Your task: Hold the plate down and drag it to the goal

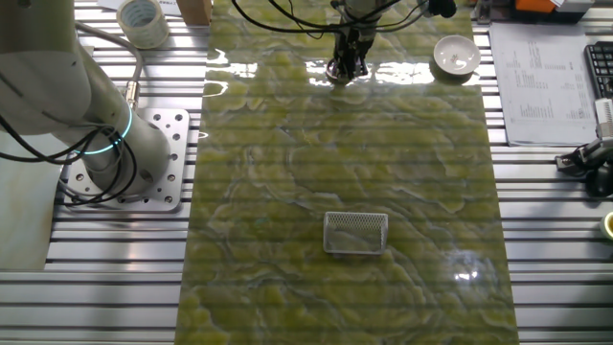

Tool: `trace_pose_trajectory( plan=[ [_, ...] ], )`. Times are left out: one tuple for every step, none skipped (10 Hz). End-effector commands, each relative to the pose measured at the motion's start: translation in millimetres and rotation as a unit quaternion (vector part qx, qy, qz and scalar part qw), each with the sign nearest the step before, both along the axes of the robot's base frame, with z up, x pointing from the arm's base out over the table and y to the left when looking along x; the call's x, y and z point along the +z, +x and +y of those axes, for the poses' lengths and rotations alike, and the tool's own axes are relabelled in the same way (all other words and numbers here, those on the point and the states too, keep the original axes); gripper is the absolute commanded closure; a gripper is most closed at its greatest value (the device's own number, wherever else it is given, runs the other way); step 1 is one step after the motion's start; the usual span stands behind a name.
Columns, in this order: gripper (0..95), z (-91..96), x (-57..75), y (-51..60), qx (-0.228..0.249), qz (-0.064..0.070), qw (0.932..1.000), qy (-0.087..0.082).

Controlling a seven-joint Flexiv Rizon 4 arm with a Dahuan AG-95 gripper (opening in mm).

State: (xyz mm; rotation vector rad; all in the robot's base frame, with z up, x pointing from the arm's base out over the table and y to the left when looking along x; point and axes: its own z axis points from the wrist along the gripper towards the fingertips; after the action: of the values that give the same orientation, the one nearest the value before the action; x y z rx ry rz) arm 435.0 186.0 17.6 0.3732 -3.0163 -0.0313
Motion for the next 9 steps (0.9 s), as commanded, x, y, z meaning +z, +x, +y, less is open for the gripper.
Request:
trace_pose_trajectory(
  plan=[
    [95.0, -0.6, -0.4, 0.7, -0.001, 0.000, 1.0000, -0.002],
    [95.0, -2.5, 0.6, 2.2, -0.001, 0.000, 1.0000, -0.004],
    [95.0, -5.3, 2.0, 3.7, 0.000, 0.000, 1.0000, -0.004],
    [95.0, -7.2, 2.6, 4.5, 0.001, 0.001, 1.0000, -0.004],
    [95.0, -9.7, 2.3, 5.2, 0.003, 0.001, 1.0000, -0.004],
    [95.0, -11.5, 1.7, 5.2, 0.004, 0.001, 1.0000, -0.004],
    [95.0, -13.5, 0.8, 5.4, 0.005, 0.000, 1.0000, -0.004],
    [95.0, -14.1, 0.7, 5.7, 0.006, 0.000, 1.0000, -0.004],
    [95.0, -14.6, 1.2, 6.1, 0.006, 0.001, 1.0000, -0.005]
  ],
)
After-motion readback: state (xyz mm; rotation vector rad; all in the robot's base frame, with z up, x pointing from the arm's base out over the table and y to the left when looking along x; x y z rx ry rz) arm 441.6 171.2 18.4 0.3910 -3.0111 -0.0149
